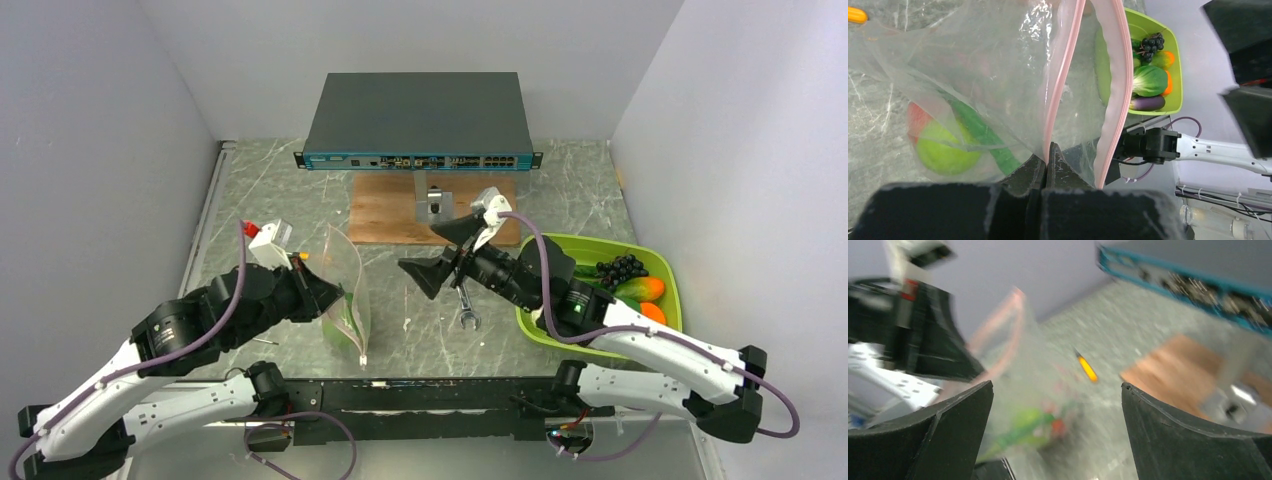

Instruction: Place the food in the zip-top bag and seal the zipper

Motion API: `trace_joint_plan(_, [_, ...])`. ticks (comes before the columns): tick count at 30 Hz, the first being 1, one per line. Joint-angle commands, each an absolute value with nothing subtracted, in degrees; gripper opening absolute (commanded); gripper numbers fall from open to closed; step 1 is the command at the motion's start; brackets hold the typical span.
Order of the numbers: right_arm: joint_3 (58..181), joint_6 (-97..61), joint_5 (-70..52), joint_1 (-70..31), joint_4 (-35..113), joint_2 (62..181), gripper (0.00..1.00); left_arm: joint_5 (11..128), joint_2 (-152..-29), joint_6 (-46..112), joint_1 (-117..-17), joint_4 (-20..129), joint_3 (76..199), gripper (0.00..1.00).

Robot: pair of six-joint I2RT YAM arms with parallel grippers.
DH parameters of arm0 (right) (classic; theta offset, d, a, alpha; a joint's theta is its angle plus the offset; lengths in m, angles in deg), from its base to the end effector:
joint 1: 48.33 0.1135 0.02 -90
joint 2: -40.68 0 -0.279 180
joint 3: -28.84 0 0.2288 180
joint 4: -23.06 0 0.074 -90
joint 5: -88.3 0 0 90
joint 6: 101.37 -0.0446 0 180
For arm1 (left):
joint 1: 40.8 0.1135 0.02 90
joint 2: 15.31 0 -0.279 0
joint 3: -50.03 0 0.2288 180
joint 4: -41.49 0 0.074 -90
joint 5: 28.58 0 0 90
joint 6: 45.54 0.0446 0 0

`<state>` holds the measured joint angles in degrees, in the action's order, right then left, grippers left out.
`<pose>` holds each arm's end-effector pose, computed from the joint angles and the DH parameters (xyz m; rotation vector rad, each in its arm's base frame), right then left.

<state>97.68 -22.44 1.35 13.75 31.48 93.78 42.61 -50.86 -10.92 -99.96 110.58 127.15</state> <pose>0.0912 0.1670 0.4138 -0.6140 1.3939 0.9986 0.0468 -0.0504 0.3738 -0.1443 2.1456 -0.9002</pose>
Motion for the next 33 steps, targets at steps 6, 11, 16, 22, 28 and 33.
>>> trace_joint_plan(6, [83.2, -35.6, 36.7, 11.9, 59.1, 77.7, 1.0, 40.9, -53.1, -10.4, -100.0, 106.9, 126.5, 0.0])
trace_joint_plan(11, [73.9, -42.1, 35.5, -1.0, 54.8, 72.8, 1.0, 41.5, -55.1, -9.6, -100.0, 105.9, 126.6, 0.0])
trace_joint_plan(16, [74.7, -51.5, 28.0, -21.9, 56.2, 80.8, 0.99, 42.3, -57.2, -9.1, -100.0, 107.7, 128.7, 0.0])
trace_joint_plan(22, [79.6, -64.2, 22.0, -39.8, 56.1, 98.1, 0.99, 42.9, -55.4, -9.8, -100.0, 105.1, 126.0, 0.0])
trace_joint_plan(28, [90.7, -75.9, 35.8, -41.8, 69.9, 112.7, 0.99, 43.7, -56.3, -9.6, -100.0, 106.3, 126.7, 0.0])
trace_joint_plan(33, [86.4, -74.9, 33.7, -45.5, 62.3, 114.7, 0.91, 44.7, -55.9, -9.3, -100.0, 105.1, 126.1, 0.0])
